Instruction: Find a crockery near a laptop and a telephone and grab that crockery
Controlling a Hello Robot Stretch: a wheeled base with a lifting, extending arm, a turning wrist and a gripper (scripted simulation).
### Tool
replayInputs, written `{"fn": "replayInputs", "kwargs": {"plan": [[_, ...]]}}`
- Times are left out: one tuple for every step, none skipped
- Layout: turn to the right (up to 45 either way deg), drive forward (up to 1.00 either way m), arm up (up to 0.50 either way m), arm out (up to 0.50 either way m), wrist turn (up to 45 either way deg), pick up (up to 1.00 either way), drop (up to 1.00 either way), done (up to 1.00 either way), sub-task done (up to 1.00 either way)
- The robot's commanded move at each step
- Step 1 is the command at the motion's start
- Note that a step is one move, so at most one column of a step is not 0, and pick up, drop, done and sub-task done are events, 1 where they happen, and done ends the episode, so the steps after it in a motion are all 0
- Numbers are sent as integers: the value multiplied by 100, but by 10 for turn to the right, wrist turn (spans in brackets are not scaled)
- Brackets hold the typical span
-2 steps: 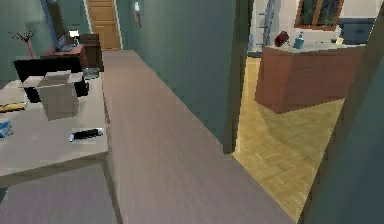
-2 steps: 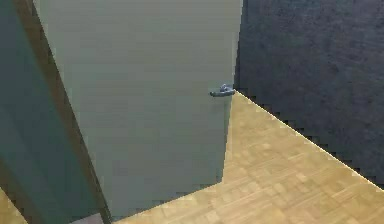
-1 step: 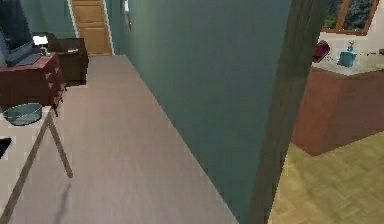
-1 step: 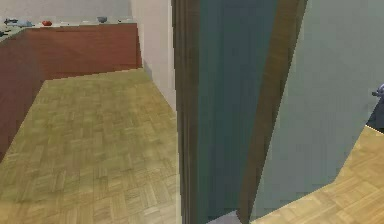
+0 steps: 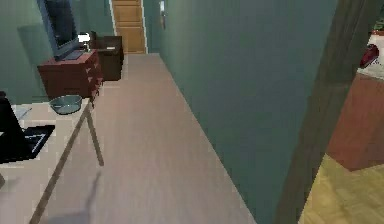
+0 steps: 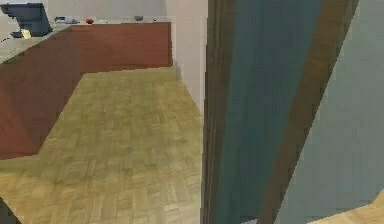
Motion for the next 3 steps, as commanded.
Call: {"fn": "replayInputs", "kwargs": {"plan": [[0, 30, 0, 0, 0, 0, 0, 0, 0], [-150, 0, 0, 0, 0, 0, 0, 0, 0], [0, 60, 0, 0, 0, 0, 0, 0, 0]]}}
